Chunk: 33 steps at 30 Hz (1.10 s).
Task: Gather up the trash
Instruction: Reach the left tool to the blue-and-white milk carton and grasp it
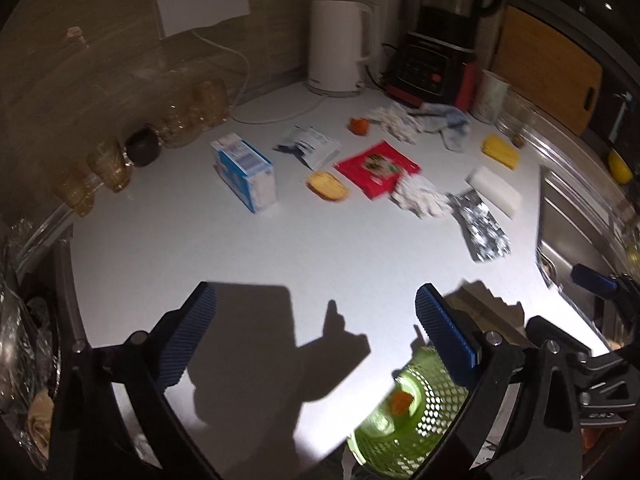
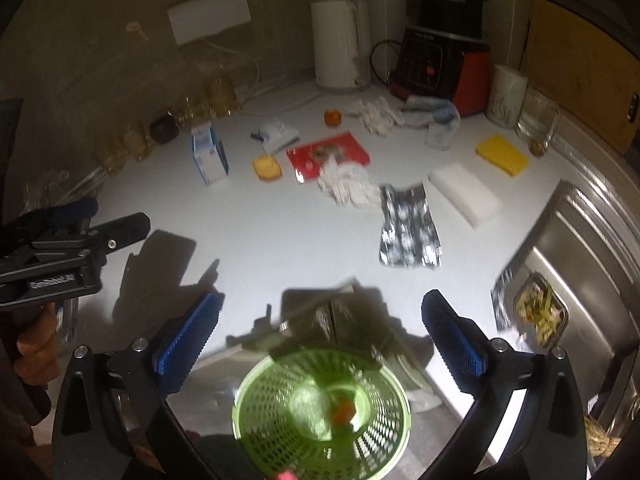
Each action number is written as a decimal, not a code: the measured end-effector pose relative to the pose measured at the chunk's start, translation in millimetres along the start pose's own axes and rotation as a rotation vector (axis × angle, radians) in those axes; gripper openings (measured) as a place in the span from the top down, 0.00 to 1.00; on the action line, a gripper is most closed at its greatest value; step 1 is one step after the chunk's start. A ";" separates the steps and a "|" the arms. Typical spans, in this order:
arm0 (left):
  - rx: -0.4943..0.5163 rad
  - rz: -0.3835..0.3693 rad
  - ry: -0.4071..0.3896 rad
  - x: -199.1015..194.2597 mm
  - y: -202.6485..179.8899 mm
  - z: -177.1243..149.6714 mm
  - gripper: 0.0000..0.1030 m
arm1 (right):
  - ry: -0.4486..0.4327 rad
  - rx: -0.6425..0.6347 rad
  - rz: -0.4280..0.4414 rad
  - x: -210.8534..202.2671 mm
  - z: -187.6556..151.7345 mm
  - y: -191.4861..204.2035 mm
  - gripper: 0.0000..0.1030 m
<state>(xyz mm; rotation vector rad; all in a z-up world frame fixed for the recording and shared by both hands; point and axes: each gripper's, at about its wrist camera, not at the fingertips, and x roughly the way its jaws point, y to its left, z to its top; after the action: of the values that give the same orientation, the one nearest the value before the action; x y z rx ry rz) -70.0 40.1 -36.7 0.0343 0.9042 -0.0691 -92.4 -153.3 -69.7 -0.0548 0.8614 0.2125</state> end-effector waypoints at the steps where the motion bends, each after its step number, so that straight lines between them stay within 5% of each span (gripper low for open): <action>1: -0.007 0.007 -0.004 4.8 5.3 8.0 0.08 | -0.010 -0.002 -0.001 1.8 7.5 3.1 0.02; 17: -0.204 0.095 0.052 111.0 62.6 104.7 0.08 | -0.044 0.027 -0.034 76.3 113.0 25.8 0.02; 33: -0.355 0.245 0.113 183.8 82.5 123.7 0.08 | 0.009 -0.078 0.049 172.9 181.6 23.4 0.02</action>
<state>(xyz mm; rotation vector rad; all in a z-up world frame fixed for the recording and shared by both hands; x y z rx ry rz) 146.4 106.7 -104.7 -0.1831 1.0078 0.3247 147.5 -78.0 -81.5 -0.1080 0.8641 0.2923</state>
